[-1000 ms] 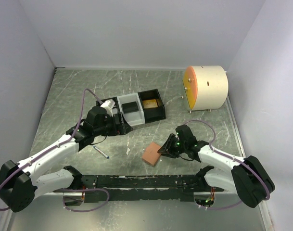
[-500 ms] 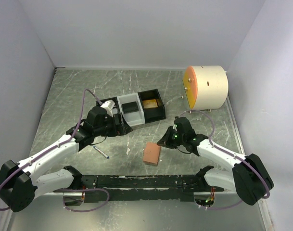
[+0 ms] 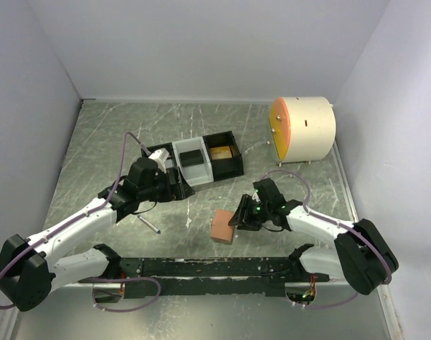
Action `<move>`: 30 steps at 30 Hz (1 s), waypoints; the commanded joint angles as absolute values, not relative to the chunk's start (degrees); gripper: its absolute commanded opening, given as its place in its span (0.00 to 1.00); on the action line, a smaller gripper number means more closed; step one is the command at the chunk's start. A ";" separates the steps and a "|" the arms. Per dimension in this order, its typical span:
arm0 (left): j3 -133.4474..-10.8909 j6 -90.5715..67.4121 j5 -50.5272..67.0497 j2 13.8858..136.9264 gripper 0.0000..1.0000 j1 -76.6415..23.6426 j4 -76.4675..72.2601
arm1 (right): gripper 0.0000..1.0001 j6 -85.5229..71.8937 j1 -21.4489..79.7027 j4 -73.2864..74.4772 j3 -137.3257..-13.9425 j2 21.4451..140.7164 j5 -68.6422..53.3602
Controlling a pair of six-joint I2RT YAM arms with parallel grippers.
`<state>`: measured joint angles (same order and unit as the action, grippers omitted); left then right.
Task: Take the credit cards out of the card holder
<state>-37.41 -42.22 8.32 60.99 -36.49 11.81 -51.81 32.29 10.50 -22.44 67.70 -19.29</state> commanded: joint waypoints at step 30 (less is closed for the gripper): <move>-40.40 -41.17 4.29 63.89 0.96 -36.87 16.70 | 0.00 -40.58 35.78 31.22 -43.11 69.58 4.30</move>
<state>-38.02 -41.78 6.63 63.92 -36.49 15.11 -43.75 34.59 21.34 -37.54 69.84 -5.02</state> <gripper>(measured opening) 0.959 0.075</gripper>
